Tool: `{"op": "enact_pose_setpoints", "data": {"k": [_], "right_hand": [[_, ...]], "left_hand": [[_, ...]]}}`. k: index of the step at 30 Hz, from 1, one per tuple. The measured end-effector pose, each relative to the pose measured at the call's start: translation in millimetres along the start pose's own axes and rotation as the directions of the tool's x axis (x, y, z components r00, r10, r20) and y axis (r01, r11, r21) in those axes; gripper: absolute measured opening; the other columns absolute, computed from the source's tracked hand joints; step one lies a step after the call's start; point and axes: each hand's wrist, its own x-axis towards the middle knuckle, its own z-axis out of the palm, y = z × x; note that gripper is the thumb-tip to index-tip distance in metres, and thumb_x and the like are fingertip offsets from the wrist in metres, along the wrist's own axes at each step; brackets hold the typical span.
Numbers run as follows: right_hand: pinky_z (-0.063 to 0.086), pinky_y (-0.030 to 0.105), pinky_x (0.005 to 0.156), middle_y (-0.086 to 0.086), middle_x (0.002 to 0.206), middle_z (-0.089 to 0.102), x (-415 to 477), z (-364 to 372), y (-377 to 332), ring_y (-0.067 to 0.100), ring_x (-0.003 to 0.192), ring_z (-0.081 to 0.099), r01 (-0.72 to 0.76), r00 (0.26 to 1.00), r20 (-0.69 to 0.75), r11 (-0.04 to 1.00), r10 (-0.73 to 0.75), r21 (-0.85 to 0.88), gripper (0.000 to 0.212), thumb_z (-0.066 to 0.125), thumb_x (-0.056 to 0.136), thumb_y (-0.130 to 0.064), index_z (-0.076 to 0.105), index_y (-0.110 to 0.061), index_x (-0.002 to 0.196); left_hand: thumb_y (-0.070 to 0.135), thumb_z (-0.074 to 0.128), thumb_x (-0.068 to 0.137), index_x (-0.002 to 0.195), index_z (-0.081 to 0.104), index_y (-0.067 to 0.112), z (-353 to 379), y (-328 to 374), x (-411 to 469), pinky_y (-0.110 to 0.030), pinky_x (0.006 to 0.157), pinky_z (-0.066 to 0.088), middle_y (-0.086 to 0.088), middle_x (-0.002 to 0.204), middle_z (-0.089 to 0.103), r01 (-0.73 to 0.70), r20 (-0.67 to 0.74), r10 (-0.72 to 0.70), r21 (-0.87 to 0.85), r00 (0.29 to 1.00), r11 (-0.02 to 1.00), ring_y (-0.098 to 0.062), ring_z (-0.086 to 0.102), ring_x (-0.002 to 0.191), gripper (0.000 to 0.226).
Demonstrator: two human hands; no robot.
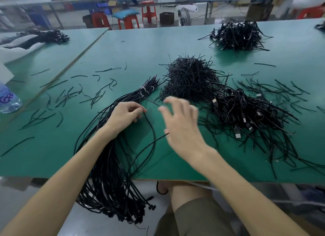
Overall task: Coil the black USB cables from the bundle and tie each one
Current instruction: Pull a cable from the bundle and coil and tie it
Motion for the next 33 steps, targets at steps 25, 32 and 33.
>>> {"op": "enact_pose_setpoints", "data": {"k": [25, 32, 33], "right_hand": [[0.049, 0.032, 0.055, -0.009, 0.073, 0.069, -33, -10, 23, 0.017, 0.058, 0.057, -0.052, 0.997, -0.004, 0.7, 0.078, 0.713, 0.019, 0.054, 0.099, -0.005, 0.071, -0.013, 0.093], [0.022, 0.025, 0.043, -0.007, 0.05, 0.034, -5, -24, 74, 0.01, 0.044, 0.024, -0.339, 0.724, 0.252, 0.012, 0.642, 0.941, 0.037, 0.049, 0.107, -0.032, 0.067, -0.006, 0.088], [0.022, 0.025, 0.043, -0.006, 0.052, 0.033, -3, -27, 79, 0.011, 0.044, 0.023, -0.319, 0.688, 0.271, -0.054, 0.674, 0.946, 0.038, 0.047, 0.108, -0.032, 0.066, -0.005, 0.089]], "left_hand": [[0.015, 0.063, 0.098, 0.09, 0.079, 0.023, -1, -6, 0, -0.03, 0.072, 0.051, 0.0, 0.073, 0.072, -0.01, -0.002, 0.01, 0.017, 1.0, 1.0, -0.011, 0.059, 0.061, 0.019], [0.014, 0.063, 0.098, 0.09, 0.079, 0.023, -1, -5, 0, -0.028, 0.071, 0.051, -0.003, 0.076, 0.073, -0.027, 0.015, 0.026, 0.019, 1.0, 0.999, -0.01, 0.058, 0.061, 0.02], [0.013, 0.063, 0.098, 0.09, 0.079, 0.022, -1, -5, -1, -0.028, 0.071, 0.051, -0.003, 0.076, 0.073, -0.029, 0.015, 0.028, 0.02, 0.999, 0.999, -0.01, 0.058, 0.06, 0.02]]}}
